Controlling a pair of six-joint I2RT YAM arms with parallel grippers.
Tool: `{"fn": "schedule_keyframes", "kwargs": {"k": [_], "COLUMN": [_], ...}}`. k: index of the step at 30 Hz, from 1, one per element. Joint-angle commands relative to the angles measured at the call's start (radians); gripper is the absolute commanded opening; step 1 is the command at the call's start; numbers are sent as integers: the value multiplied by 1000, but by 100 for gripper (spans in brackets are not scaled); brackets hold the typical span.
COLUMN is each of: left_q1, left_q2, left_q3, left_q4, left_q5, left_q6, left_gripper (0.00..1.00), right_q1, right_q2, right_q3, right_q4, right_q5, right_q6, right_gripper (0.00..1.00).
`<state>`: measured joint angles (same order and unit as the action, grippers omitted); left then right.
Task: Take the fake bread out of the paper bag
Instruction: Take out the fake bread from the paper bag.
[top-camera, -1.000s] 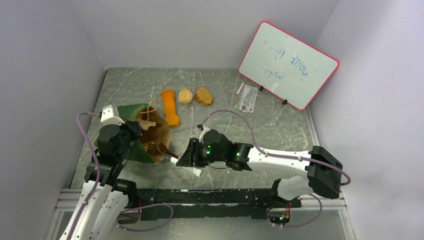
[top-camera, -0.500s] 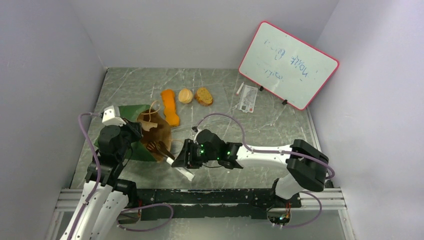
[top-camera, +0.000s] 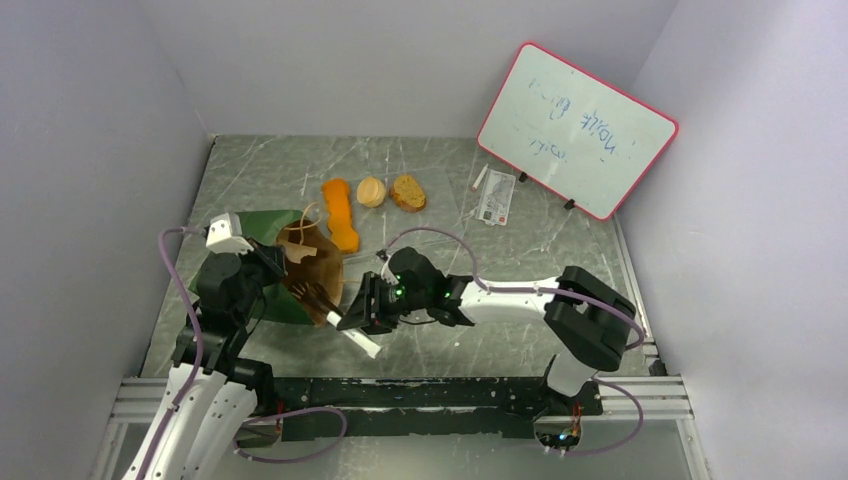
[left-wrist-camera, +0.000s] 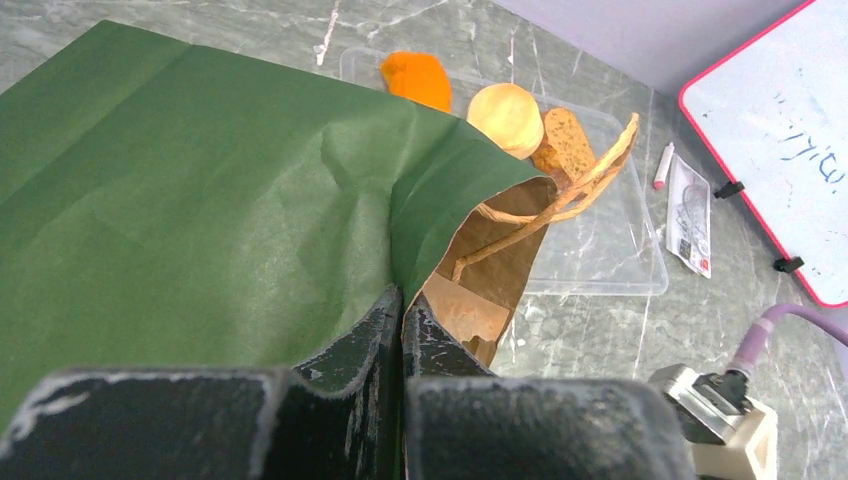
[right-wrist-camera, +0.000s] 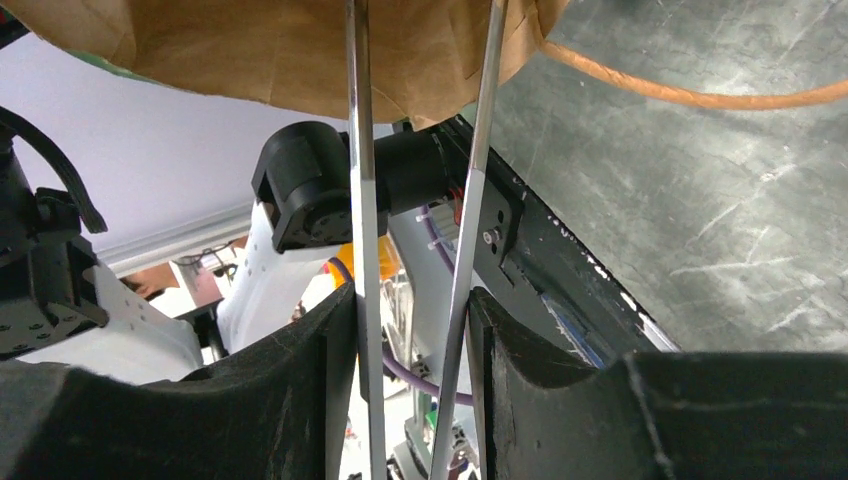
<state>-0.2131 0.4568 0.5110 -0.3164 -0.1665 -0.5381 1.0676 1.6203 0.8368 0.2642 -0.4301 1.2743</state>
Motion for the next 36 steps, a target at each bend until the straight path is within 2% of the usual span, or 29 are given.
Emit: {"fn": "schedule_keyframes", "kwargs": {"k": [1, 12, 14, 17, 23, 28, 36], "left_q1": [2, 2, 2, 2, 2, 1, 3], "left_q2": [-20, -7, -5, -5, 20, 54, 103], "left_q3": [-7, -6, -8, -8, 17, 27, 38], "left_q4": [58, 88, 91, 87, 24, -24, -5], "left_q5": [40, 86, 89, 80, -13, -129, -258], "left_q6": [10, 13, 9, 7, -25, -81, -101], "left_gripper": [7, 7, 7, 7, 7, 7, 7], "right_q1": [-21, -46, -46, -48, -56, -59, -81], "right_q2": [47, 180, 202, 215, 121, 18, -154], "right_q3": [38, 130, 142, 141, 96, 35, -81], "right_q4": [76, 141, 157, 176, 118, 71, -2], "right_q5": [-113, -170, -173, -171, -103, -26, 23], "right_q6": [35, 23, 25, 21, -43, -89, -122], "right_gripper": [45, 41, 36, 22, 0, 0, 0]}}
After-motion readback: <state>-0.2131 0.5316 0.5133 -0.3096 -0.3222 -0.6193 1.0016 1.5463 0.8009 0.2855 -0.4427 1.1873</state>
